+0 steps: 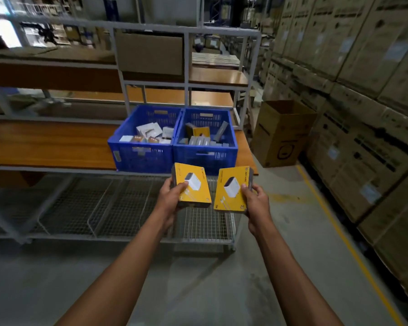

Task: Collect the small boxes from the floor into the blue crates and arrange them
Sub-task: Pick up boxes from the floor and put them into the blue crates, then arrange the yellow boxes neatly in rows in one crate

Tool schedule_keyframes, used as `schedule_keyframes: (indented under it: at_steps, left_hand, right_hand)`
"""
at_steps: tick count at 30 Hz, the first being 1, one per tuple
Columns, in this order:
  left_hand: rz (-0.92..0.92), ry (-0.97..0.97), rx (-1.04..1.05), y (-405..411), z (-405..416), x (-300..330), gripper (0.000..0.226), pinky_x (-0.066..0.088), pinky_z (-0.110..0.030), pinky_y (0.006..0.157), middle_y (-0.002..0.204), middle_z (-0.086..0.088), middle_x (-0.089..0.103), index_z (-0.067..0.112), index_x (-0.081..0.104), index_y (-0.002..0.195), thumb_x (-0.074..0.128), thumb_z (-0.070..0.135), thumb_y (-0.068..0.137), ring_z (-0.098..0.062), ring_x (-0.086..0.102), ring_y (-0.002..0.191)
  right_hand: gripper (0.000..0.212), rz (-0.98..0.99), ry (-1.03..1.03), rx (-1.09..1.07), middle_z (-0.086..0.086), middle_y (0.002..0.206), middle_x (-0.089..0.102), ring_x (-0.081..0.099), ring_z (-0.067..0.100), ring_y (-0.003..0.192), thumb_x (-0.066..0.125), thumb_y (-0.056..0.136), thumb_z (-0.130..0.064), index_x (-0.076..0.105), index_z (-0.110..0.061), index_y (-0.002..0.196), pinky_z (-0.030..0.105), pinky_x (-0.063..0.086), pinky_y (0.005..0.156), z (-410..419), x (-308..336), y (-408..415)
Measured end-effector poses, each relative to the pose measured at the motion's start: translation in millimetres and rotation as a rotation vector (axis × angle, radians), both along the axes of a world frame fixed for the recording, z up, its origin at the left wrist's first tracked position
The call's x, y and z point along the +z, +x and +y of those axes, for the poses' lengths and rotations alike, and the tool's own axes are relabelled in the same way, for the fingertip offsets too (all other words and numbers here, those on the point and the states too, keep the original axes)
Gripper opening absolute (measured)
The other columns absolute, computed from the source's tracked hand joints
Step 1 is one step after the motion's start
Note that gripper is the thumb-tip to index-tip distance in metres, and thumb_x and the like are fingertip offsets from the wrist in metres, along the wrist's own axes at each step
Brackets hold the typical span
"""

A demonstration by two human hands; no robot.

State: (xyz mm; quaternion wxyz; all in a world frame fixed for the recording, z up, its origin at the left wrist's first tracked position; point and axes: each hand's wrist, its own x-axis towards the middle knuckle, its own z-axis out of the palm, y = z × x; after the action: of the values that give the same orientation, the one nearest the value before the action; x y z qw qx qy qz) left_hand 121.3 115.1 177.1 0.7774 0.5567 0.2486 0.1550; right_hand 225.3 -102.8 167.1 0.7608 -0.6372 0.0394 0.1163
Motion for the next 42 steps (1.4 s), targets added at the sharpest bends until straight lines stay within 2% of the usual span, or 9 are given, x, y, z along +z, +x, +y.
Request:
schedule_keyframes:
  at_steps: [8,12,14,18,23,28,32,38,42]
  left_hand:
    - [0.006,0.046,-0.068,125.0,78.1,28.1,0.037,0.06,-0.034,0.062,0.12,-0.009,0.071,0.023,0.056,0.138,0.066,0.024,0.102,-0.022,0.073,0.093]
    - [0.013,0.083,-0.088,187.9,106.7,26.1,0.04,0.063,-0.046,0.084,0.121,-0.007,0.074,0.024,0.054,0.139,0.067,0.027,0.101,-0.026,0.075,0.104]
    - [0.013,0.093,-0.099,222.3,119.1,26.7,0.039,0.063,-0.042,0.078,0.121,-0.007,0.075,0.024,0.054,0.138,0.067,0.026,0.102,-0.026,0.075,0.106]
    - [0.028,0.14,-0.108,299.5,145.0,25.4,0.026,0.061,-0.036,0.068,0.119,-0.007,0.075,0.024,0.059,0.129,0.065,0.023,0.103,-0.028,0.074,0.104]
    - [0.229,0.255,-0.154,387.8,179.4,18.3,0.028,0.058,-0.045,0.086,0.12,-0.01,0.072,0.017,0.06,0.132,0.059,0.027,0.106,-0.032,0.07,0.105]
    - [0.623,0.583,-0.378,438.6,219.9,-10.7,0.035,0.056,-0.046,0.089,0.116,-0.016,0.071,0.011,0.064,0.114,0.061,0.037,0.09,-0.026,0.066,0.094]
    - [0.799,1.03,-0.52,451.4,234.1,5.9,0.022,0.041,-0.036,0.068,0.114,-0.02,0.063,0.014,0.054,0.096,0.057,0.035,0.1,-0.028,0.056,0.09]
    - [0.66,1.293,-0.535,481.3,246.8,0.4,0.068,0.048,-0.052,0.105,0.15,-0.015,0.047,0.017,0.044,0.149,0.065,0.053,0.095,-0.039,0.05,0.134]
    - [0.504,1.399,-0.644,493.3,250.8,-1.8,0.043,0.053,-0.044,0.094,0.133,-0.009,0.063,0.022,0.062,0.135,0.059,0.047,0.1,-0.032,0.06,0.121]
  right_hand:
    - [0.032,-0.082,-0.054,-0.098,0.002,0.111,0.075,0.075,0.019,0.092,0.065,0.103,-0.026,0.056,-0.023,0.133,0.039,0.062,0.075,75.7,26.1,120.1]
    - [0.039,-0.133,-0.131,-0.119,-0.003,0.111,0.071,0.072,0.015,0.094,0.064,0.102,-0.029,0.052,-0.025,0.139,0.037,0.061,0.077,103.6,31.1,184.1]
    - [0.043,-0.154,-0.174,-0.122,-0.007,0.111,0.068,0.069,0.011,0.094,0.064,0.102,-0.03,0.05,-0.026,0.143,0.037,0.06,0.082,117.2,33.3,219.8]
    - [0.049,-0.165,-0.265,-0.131,-0.005,0.116,0.063,0.067,0.02,0.105,0.065,0.101,-0.034,0.049,-0.024,0.146,0.047,0.058,0.097,146.6,29.5,298.9]
    - [0.05,-0.114,-0.517,0.056,0.004,0.122,0.066,0.064,0.032,0.109,0.057,0.093,-0.036,0.048,-0.027,0.141,0.055,0.055,0.096,181.1,15.8,393.1]
    - [0.065,-0.013,-0.88,0.47,0.01,0.103,0.052,0.052,0.025,0.082,0.053,0.092,-0.023,0.031,-0.005,0.15,0.034,0.042,0.063,207.3,1.9,439.3]
    - [0.022,-0.101,-1.191,0.536,0.018,0.111,0.058,0.053,0.03,0.092,0.055,0.095,-0.018,0.056,-0.003,0.111,0.029,0.038,0.068,221.5,3.8,455.4]
    - [0.037,-0.387,-1.259,0.457,0.013,0.124,0.055,0.058,0.036,0.111,0.065,0.088,-0.016,0.055,-0.006,0.123,0.035,0.042,0.076,251.9,2.7,459.1]
    - [0.026,-0.421,-1.31,0.606,0.014,0.109,0.068,0.066,0.035,0.096,0.055,0.097,-0.038,0.065,-0.014,0.1,0.041,0.056,0.075,272.4,-12.7,456.0]
